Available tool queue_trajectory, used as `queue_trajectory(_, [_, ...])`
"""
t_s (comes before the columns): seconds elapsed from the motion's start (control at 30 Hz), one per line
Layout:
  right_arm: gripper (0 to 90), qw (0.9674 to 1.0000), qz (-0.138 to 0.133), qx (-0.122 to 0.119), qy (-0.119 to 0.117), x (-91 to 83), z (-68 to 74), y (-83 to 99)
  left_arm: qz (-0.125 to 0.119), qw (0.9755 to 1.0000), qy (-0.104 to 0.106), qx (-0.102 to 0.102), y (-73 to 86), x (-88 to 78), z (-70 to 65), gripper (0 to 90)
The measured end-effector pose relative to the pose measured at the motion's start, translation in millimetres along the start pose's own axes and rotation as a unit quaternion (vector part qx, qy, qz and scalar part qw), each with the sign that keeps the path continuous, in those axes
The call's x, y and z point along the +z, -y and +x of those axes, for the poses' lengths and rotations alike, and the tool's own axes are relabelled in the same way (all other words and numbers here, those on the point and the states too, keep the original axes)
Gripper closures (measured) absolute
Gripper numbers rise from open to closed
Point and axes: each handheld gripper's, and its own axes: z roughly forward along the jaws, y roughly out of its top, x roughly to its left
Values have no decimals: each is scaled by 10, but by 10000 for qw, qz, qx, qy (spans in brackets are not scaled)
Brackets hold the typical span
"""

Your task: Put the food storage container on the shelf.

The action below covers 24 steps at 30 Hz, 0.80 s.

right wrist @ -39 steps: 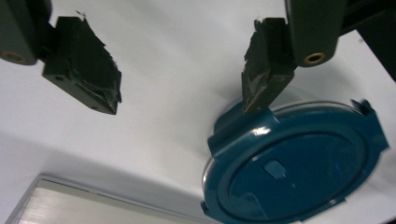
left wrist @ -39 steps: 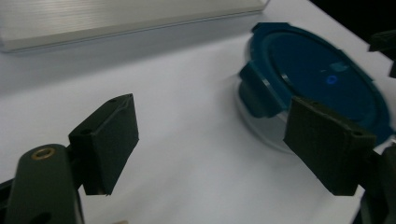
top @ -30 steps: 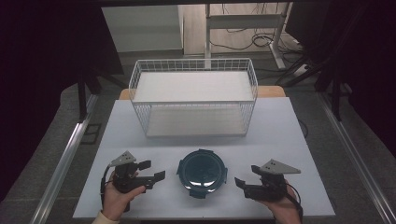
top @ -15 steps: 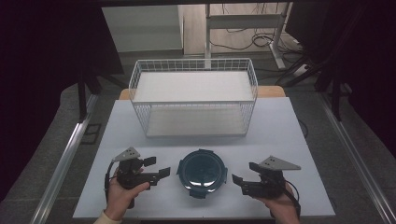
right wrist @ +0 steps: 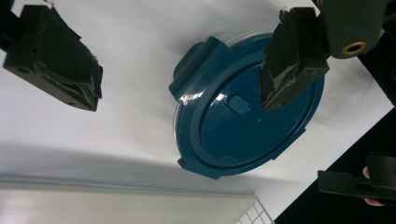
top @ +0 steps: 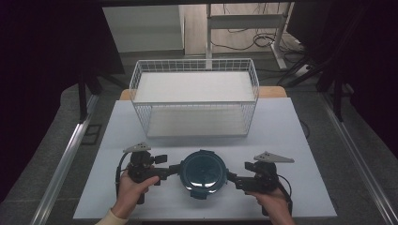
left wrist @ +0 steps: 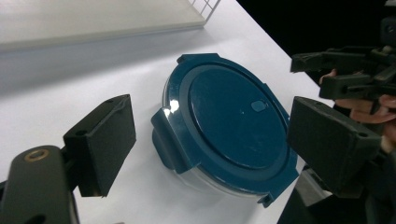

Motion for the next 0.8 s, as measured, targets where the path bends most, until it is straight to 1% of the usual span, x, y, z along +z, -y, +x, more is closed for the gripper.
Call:
queue_trajectory(0.17, [116, 9995, 129, 275, -59, 146, -41, -26, 149, 9990, 171, -372, -60, 149, 137, 149])
queue_trajectory(0.2, [116, 9992, 161, 352, -78, 175, -54, -31, 202, 9984, 268, -459, -70, 191, 173, 148])
queue_trajectory(0.23, [116, 9987, 191, 450, -135, 205, -70, -36, 249, 9974, 381, -563, -76, 234, 214, 148])
queue_trajectory(0.27, [115, 9979, 210, 582, -215, 233, -88, -38, 295, 9964, 446, -665, -81, 275, 253, 149])
queue_trajectory(0.33, [115, 9960, 236, 813, -275, 293, -123, -36, 394, 9950, 461, -793, -83, 354, 312, 149])
queue_trajectory(0.43, [111, 9940, 345, 993, -291, 382, -146, -16, 518, 9924, 587, -950, -68, 441, 371, 150])
queue_trajectory(0.57, [110, 9917, 417, 1157, -375, 463, -152, 25, 669, 9885, 828, -1070, -25, 512, 428, 150])
queue_trajectory(0.6, [111, 9905, 421, 1241, -420, 477, -157, 36, 720, 9881, 842, -1071, -21, 524, 431, 149])
queue_trajectory(0.67, [115, 9890, 452, 1328, -465, 504, -161, 65, 778, 9874, 868, -1069, -10, 551, 424, 150])
queue_trajectory(0.73, [117, 9882, 512, 1361, -488, 528, -156, 96, 861, 9856, 956, -1094, 6, 585, 417, 150])
queue_trajectory(0.8, [117, 9870, 550, 1414, -527, 556, -146, 122, 963, 9840, 976, -1135, 23, 618, 411, 151])
